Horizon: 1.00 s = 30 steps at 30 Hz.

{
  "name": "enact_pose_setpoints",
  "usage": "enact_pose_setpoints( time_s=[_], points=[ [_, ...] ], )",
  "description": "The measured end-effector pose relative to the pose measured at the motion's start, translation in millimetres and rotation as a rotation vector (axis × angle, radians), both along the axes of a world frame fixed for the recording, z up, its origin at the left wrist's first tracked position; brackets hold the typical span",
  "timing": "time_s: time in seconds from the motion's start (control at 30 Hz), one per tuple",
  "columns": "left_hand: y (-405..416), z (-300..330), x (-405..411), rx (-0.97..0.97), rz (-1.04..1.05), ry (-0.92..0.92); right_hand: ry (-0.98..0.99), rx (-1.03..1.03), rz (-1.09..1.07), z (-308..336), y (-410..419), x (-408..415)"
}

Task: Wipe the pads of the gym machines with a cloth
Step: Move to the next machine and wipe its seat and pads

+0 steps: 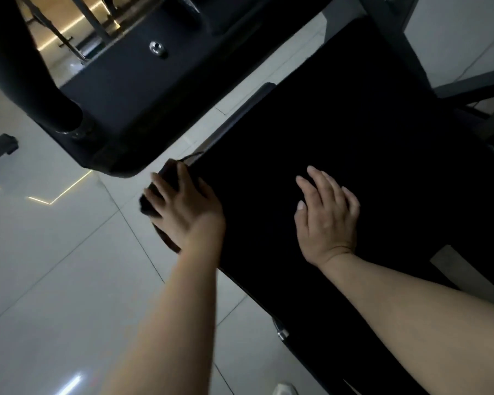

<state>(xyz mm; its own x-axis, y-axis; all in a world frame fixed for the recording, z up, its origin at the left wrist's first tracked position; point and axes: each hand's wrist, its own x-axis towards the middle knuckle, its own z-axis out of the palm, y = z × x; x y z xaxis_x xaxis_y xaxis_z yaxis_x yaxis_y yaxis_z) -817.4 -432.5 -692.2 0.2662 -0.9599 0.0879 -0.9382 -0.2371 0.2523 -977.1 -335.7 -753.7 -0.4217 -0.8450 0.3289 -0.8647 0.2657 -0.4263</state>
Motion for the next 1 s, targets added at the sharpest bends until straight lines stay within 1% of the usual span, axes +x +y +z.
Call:
enact_pose_setpoints(
  time_s=[0.1,0.2,0.33,0.5,0.63,0.7,0.73,0.8,0.87,0.93,1.0],
  points=[
    [-9.2,5.5,6.0,0.009,0.052,0.079,-0.008,-0.002,-0.002,-0.3,-0.4,0.6],
    [23.1,-2.5,-2.6,-0.014,0.071,0.087,-0.013,0.000,-0.008,-0.9,0.0,2.6],
    [67.9,-28.0,-14.9,0.024,0.073,0.094,-0.006,-0.010,-0.008,-2.5,-1.1,4.2],
    [122.9,-55.2,-37.4,-0.002,-0.025,0.108,-0.017,-0.005,-0.015,-2.6,-1.7,4.1],
    [160.9,-60.4,-44.8,0.079,-0.192,0.066,-0.041,0.010,-0.008,0.5,-0.6,3.3],
    [153.9,-58.7,-34.2,0.102,-0.290,0.013,-0.063,0.015,0.003,3.1,0.0,1.3],
    [141.1,-56.1,-28.2,0.066,-0.312,-0.008,-0.081,0.025,0.013,4.5,0.8,-0.1],
    [100.6,-44.4,-14.4,-0.025,-0.304,-0.062,-0.117,0.051,0.053,6.7,2.4,-2.3],
    [52.4,-25.9,-1.7,-0.004,-0.240,-0.055,-0.150,0.051,0.092,8.4,6.4,-3.4],
    [18.9,-10.2,9.1,-0.009,-0.219,-0.046,-0.211,0.006,0.091,10.6,14.7,-4.0],
    [13.8,-6.8,12.5,-0.030,-0.228,-0.015,-0.274,-0.077,0.028,10.8,27.5,-3.1]
  ],
)
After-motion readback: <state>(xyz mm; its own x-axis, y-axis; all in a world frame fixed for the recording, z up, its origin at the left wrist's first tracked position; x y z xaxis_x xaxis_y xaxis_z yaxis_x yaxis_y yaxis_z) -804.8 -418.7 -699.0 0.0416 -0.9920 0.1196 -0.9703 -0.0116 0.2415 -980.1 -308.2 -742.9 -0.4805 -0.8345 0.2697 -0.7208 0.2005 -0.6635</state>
